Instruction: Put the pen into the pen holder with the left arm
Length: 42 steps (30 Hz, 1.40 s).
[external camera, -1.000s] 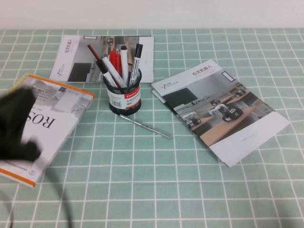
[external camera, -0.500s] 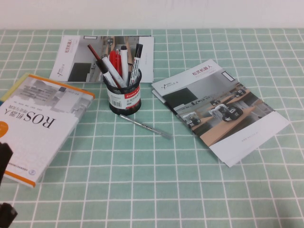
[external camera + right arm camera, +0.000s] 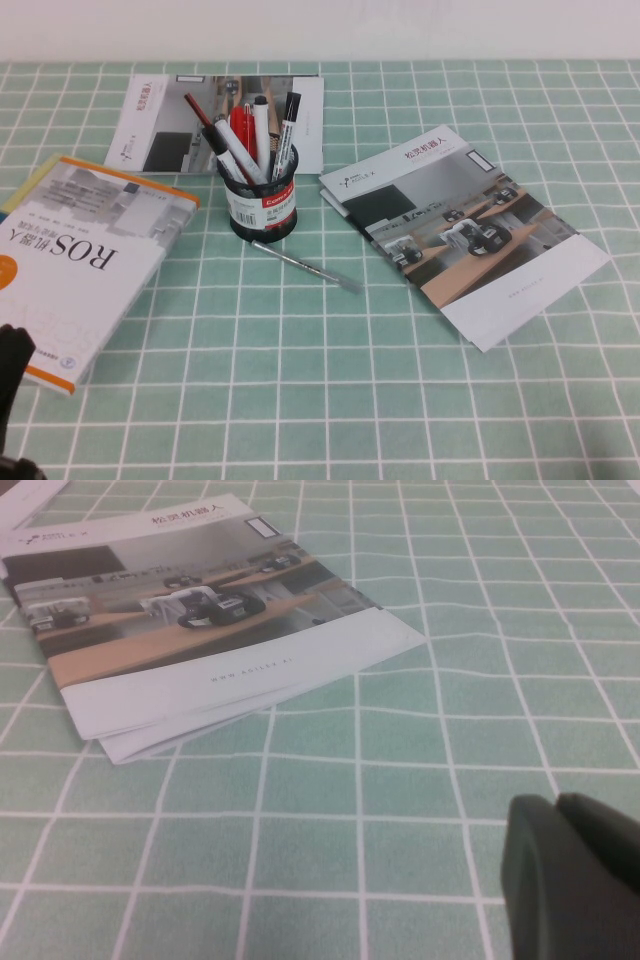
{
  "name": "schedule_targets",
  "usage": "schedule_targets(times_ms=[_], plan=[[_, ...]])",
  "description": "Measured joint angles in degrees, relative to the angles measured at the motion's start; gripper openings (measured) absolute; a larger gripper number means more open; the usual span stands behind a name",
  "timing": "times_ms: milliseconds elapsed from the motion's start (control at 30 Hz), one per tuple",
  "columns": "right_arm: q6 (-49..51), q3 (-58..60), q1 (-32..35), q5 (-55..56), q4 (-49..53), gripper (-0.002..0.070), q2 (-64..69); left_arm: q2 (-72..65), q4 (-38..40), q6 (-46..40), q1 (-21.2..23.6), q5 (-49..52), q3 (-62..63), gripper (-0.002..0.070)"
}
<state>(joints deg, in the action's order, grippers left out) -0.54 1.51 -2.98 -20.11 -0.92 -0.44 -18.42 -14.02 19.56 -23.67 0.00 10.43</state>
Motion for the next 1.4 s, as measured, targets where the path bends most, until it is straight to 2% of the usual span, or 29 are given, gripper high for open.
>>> schedule_targets(times_ms=[100, 333, 533, 667, 833, 967, 1200, 1400], plan=[[0.0, 0.0, 0.0, 0.0, 0.0, -0.002, 0.0, 2.47, 1.48, -2.48, 1.23, 0.0, -1.13, 0.0003], [0.0, 0.0, 0.0, 0.0, 0.0, -0.002, 0.0, 11.9, 16.94, -17.33, 9.26, -0.35, -5.21, 0.0003], [0.0, 0.0, 0.0, 0.0, 0.0, -0.002, 0.0, 18.63, 27.09, -29.49, 10.38, -0.48, -9.27, 0.0003], [0.0, 0.0, 0.0, 0.0, 0.0, -0.002, 0.0, 18.88, 30.84, -32.72, 10.77, -0.79, -11.68, 0.0003], [0.0, 0.0, 0.0, 0.0, 0.0, -0.002, 0.0, 18.88, 30.91, -32.93, 10.85, 1.67, -11.91, 0.0003], [0.0, 0.0, 0.0, 0.0, 0.0, -0.002, 0.0, 18.88, 27.42, -32.71, 10.85, 7.96, -11.95, 0.0003], [0.0, 0.0, 0.0, 0.0, 0.0, -0.002, 0.0, 18.88, 19.06, -24.75, 12.23, 20.32, -11.95, 0.0003], [0.0, 0.0, 0.0, 0.0, 0.0, -0.002, 0.0, 18.91, 17.07, -22.6, 14.2, 21.26, -11.84, 0.0003]])
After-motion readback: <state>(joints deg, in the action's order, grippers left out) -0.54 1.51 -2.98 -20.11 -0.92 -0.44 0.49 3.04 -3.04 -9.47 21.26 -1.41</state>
